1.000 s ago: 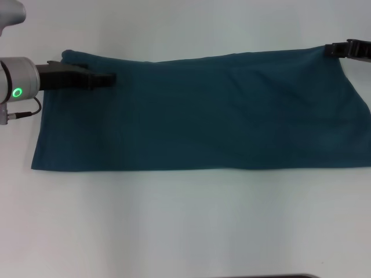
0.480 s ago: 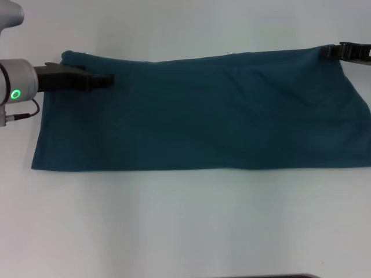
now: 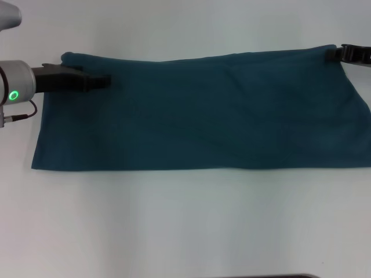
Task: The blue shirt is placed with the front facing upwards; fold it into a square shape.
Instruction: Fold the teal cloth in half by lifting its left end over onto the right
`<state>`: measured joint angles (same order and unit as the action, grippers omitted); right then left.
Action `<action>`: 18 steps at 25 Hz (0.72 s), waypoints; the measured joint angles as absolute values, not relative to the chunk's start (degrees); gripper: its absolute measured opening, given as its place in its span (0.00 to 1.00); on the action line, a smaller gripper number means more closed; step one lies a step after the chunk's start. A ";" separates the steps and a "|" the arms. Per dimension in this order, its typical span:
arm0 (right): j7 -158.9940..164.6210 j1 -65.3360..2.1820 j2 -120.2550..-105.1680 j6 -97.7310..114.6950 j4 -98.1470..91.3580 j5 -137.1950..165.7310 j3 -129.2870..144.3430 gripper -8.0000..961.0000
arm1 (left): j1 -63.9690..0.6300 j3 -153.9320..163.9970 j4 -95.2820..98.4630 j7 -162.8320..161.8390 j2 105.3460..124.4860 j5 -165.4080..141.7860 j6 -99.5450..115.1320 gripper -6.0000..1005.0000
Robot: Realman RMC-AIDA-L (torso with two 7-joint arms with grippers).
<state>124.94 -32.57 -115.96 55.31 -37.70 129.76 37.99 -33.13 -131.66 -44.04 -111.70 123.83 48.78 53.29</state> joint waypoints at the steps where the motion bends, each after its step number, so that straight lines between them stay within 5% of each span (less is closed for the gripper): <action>1: 124.95 -32.51 -115.95 55.05 -37.54 129.75 37.99 0.05 | -33.13 -131.66 -44.01 -111.70 123.83 48.78 53.06 0.79; 18: 120.76 -31.01 -115.21 57.00 -38.88 123.09 37.11 0.06 | -32.13 -132.05 -47.06 -112.28 123.80 49.01 56.04 0.79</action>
<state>120.76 -31.01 -115.21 57.00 -38.88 123.09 37.11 -32.13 -132.05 -47.06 -112.28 123.80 49.01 56.04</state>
